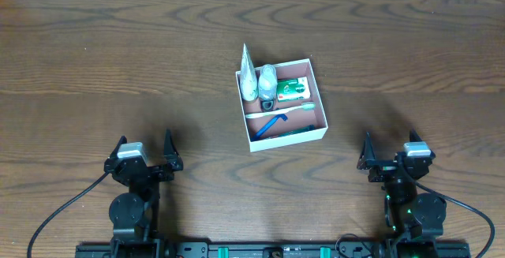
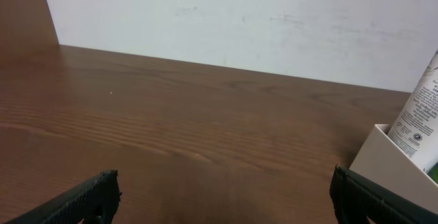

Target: Pack container

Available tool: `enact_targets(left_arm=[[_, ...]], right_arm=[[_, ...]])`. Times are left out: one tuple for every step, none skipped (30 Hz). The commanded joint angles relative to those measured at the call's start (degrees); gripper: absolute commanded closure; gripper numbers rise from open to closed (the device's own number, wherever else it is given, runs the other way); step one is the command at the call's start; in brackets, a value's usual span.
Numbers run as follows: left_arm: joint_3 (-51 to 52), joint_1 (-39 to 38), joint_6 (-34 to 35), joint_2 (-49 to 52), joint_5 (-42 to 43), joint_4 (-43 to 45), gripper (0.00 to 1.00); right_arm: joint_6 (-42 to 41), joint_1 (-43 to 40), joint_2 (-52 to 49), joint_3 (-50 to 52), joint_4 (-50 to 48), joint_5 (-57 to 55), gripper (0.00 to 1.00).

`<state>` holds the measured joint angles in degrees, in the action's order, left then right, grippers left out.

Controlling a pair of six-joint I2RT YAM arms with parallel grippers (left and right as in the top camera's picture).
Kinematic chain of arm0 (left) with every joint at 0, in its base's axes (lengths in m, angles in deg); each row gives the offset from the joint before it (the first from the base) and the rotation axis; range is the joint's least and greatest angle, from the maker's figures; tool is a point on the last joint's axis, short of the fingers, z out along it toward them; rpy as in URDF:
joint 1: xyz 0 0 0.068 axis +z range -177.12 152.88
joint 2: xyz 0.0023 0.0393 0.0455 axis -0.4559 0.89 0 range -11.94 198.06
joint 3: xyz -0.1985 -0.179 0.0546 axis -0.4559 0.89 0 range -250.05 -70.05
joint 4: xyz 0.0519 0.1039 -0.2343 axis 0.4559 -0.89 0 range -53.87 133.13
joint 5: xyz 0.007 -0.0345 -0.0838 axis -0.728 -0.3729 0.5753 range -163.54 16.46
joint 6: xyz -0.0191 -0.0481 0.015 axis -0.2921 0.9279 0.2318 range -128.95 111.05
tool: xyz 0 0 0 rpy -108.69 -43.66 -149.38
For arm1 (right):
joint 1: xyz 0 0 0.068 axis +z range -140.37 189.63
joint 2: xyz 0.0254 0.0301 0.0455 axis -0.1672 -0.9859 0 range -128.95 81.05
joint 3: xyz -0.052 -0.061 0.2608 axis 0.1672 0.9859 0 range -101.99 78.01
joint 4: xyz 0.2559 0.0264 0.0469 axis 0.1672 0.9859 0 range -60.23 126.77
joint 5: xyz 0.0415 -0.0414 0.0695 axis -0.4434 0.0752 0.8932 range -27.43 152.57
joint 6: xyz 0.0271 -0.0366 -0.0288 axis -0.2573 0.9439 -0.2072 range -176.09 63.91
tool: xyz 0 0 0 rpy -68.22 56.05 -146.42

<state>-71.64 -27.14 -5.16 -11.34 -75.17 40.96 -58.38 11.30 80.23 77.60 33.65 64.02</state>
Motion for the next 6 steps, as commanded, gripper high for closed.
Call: enact_targets(left_arm=[[1.4,0.3,-0.9,-0.2,-0.3,-1.9,0.02],[1.4,0.3,-0.9,-0.3,-0.3,-1.9,0.02],[1.4,0.3,-0.9,-0.2,-0.3,-1.9,0.02],[1.4,0.3,-0.9,-0.3,-0.3,-1.9,0.02],[1.4,0.3,-0.9,-0.2,-0.3,-1.9,0.02],[1.4,0.3,-0.9,-0.2,-0.3,-1.9,0.02]], right_arm=[[0.8,-0.5,0.5,0.1,0.3,-0.4,0.01],[0.8,-0.5,0.5,0.1,0.3,-0.4,0.01],[0.8,-0.5,0.5,0.1,0.3,-0.4,0.01],[0.8,-0.5,0.5,0.1,0.3,-0.4,0.01],[0.8,-0.5,0.5,0.1,0.3,-0.4,0.01],[0.8,-0.5,0.5,0.1,0.3,-0.4,0.01]])
